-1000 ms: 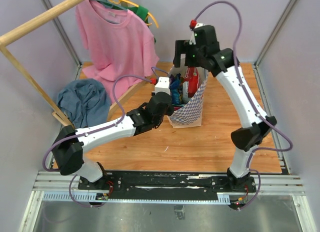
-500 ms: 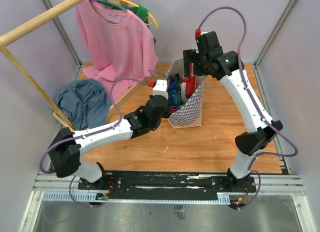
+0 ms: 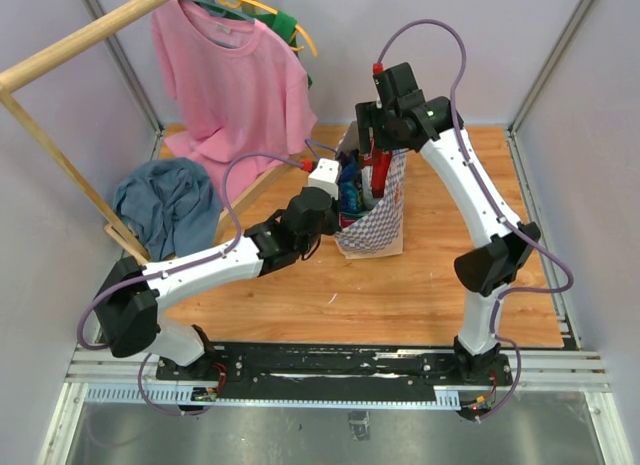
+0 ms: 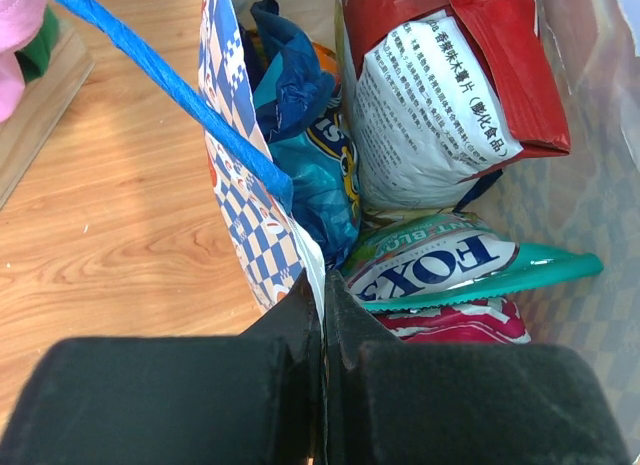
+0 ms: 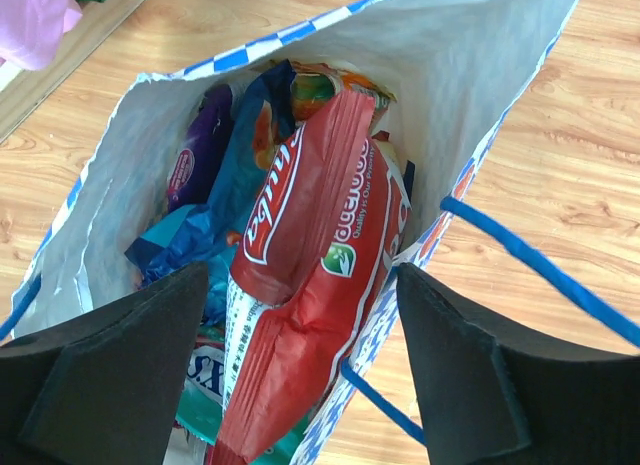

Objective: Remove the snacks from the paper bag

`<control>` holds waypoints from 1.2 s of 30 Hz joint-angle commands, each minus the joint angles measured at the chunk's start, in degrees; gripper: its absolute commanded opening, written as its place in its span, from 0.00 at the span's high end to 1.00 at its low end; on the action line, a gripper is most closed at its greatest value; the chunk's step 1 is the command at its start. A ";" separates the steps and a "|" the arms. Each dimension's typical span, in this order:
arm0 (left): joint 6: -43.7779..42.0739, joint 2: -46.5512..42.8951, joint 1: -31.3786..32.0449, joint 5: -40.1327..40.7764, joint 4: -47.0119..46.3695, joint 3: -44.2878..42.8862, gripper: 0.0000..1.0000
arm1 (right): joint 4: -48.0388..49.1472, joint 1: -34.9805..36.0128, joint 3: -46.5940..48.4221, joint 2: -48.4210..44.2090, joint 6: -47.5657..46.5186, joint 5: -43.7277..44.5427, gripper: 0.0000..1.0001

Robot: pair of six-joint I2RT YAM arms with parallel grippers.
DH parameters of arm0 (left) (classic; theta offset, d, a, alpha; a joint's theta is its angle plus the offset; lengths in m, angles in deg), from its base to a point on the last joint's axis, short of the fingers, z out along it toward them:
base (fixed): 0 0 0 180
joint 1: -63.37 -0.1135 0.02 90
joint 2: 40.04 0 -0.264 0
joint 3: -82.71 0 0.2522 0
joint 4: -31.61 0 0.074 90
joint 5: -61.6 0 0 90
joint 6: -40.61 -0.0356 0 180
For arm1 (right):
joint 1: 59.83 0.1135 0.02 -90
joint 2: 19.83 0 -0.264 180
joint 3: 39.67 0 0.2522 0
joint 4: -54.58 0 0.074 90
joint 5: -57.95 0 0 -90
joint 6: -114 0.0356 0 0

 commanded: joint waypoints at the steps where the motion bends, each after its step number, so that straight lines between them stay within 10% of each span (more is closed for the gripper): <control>1: -1.52 -1.65 0.04 -1.07 -4.98 -3.54 0.99 | -4.40 0.85 4.02 3.37 -1.32 0.50 0.25; 13: -0.96 0.46 -1.01 -0.80 -3.50 -5.20 0.99 | 2.64 14.99 7.72 -8.30 -9.84 24.68 0.22; 36: 1.38 0.35 -1.19 -1.38 -3.53 -3.88 0.99 | 0.52 7.69 4.37 -1.23 -3.14 8.75 0.25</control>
